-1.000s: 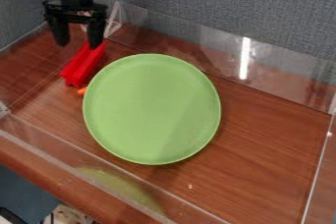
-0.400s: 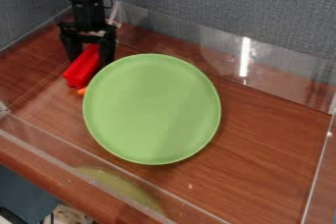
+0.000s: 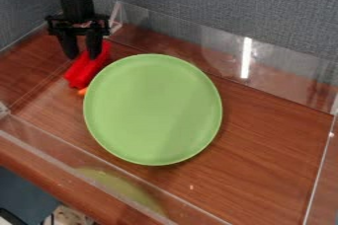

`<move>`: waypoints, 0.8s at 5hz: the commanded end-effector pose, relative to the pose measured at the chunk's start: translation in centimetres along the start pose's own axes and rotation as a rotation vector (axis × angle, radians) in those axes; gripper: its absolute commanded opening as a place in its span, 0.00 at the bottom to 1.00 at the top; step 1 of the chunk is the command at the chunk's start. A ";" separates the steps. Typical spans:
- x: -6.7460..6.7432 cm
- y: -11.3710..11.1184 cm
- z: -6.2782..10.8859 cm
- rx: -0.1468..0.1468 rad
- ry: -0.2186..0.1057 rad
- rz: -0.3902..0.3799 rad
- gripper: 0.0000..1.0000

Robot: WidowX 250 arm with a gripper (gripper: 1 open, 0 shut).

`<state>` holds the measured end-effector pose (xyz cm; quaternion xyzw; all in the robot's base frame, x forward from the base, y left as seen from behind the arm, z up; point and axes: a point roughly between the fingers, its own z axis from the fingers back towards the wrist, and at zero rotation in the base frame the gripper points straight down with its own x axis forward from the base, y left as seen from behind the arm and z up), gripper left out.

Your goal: Put the carrot on the left side

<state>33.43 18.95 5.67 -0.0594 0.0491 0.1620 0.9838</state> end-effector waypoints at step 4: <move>-0.3 -0.8 4.5 0.094 -0.103 -0.049 1.00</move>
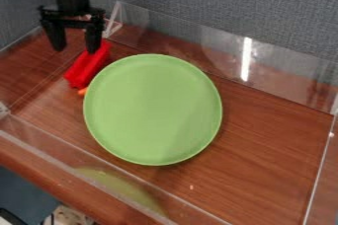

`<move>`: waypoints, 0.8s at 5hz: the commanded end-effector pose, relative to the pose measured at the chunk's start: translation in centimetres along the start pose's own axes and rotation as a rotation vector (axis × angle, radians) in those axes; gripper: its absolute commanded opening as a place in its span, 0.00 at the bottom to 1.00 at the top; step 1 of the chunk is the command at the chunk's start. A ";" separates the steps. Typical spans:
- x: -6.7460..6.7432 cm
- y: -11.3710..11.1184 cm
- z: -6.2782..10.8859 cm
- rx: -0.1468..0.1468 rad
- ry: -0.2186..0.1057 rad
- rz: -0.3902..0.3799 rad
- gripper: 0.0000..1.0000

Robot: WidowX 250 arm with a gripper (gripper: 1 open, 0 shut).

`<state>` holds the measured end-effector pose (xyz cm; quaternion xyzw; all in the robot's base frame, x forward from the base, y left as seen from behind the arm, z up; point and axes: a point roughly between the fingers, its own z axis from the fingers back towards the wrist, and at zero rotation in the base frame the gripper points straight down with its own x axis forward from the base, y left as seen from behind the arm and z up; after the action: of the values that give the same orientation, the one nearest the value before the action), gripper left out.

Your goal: Put the carrot on the left side

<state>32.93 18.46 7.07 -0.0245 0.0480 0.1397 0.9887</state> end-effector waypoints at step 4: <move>1.1 0.7 -1.7 0.001 -0.043 0.055 1.00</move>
<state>33.47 18.60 3.32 -0.0285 0.0540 0.1601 0.9852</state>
